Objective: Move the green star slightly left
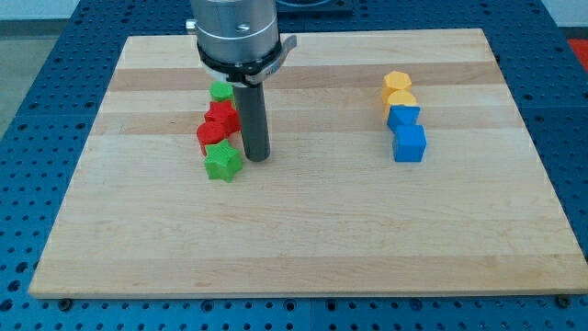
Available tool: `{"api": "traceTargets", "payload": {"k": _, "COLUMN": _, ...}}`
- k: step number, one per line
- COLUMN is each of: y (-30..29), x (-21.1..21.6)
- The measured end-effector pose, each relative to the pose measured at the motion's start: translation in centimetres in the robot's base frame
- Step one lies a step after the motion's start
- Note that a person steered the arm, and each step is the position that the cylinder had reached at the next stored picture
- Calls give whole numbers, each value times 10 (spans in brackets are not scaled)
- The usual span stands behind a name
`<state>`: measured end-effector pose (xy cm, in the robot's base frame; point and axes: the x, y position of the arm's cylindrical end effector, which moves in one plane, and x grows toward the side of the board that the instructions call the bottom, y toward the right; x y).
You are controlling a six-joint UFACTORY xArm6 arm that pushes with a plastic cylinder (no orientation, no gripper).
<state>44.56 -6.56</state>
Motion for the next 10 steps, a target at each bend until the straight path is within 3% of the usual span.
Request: {"api": "traceTargets", "payload": {"k": 10, "y": -22, "x": 12}}
